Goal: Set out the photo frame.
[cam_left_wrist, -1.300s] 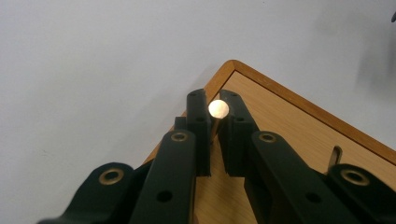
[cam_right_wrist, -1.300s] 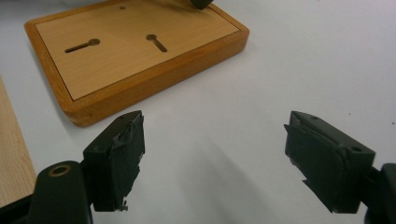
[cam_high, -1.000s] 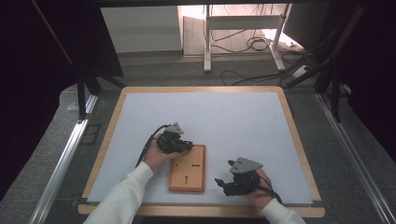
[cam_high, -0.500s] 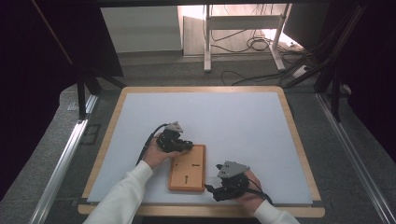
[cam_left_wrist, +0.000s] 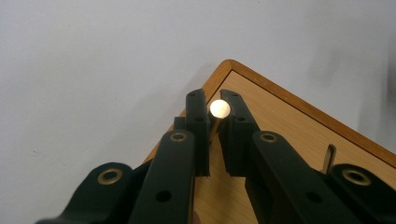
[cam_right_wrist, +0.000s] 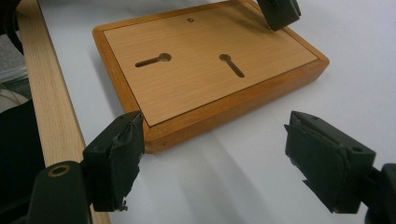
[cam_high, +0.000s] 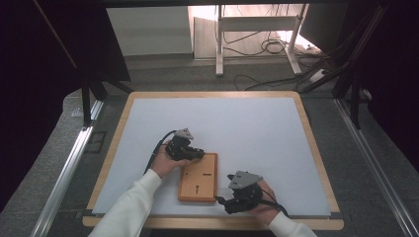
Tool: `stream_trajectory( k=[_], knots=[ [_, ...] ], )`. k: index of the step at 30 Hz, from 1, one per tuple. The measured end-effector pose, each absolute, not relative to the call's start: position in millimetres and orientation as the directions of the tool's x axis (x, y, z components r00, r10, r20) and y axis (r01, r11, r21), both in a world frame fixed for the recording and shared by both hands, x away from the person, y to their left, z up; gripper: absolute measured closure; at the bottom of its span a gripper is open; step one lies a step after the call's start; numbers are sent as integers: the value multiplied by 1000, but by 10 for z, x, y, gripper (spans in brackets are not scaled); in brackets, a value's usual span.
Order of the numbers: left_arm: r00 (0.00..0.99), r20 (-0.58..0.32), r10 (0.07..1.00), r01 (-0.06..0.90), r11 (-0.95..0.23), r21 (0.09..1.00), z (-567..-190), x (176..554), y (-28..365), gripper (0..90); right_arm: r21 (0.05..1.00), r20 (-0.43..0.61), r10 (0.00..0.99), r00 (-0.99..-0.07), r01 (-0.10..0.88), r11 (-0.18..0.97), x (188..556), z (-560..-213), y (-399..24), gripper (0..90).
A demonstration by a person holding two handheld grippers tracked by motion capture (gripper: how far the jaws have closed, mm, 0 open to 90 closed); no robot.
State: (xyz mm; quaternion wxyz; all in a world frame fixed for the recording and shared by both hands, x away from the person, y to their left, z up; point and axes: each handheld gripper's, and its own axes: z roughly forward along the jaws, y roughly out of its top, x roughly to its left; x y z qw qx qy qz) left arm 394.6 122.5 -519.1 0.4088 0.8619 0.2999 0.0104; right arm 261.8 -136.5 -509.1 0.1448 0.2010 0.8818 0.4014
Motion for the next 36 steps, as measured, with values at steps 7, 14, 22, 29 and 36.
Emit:
stream_trajectory(
  k=[7,14,22,29,36],
  knots=[
    [816,-243,524,521,-486,701,-5183,3976,1228,833,760,-114,448,-887,212,614,2589,-5075,-1267,185],
    [816,-258,517,528,-486,696,-5183,4002,1233,833,713,-163,414,-895,183,676,2555,-5124,-1131,127],
    [809,-287,513,547,-479,686,-5184,4052,1248,831,685,-240,401,-884,139,716,2532,-5150,-967,94],
    [805,-307,507,558,-471,684,-5189,4071,1253,829,645,-308,374,-875,97,758,2504,-5204,-778,90],
    [805,-314,503,560,-472,680,-5190,4082,1258,827,605,-407,357,-841,45,795,2503,-5264,-688,105]
  ],
)
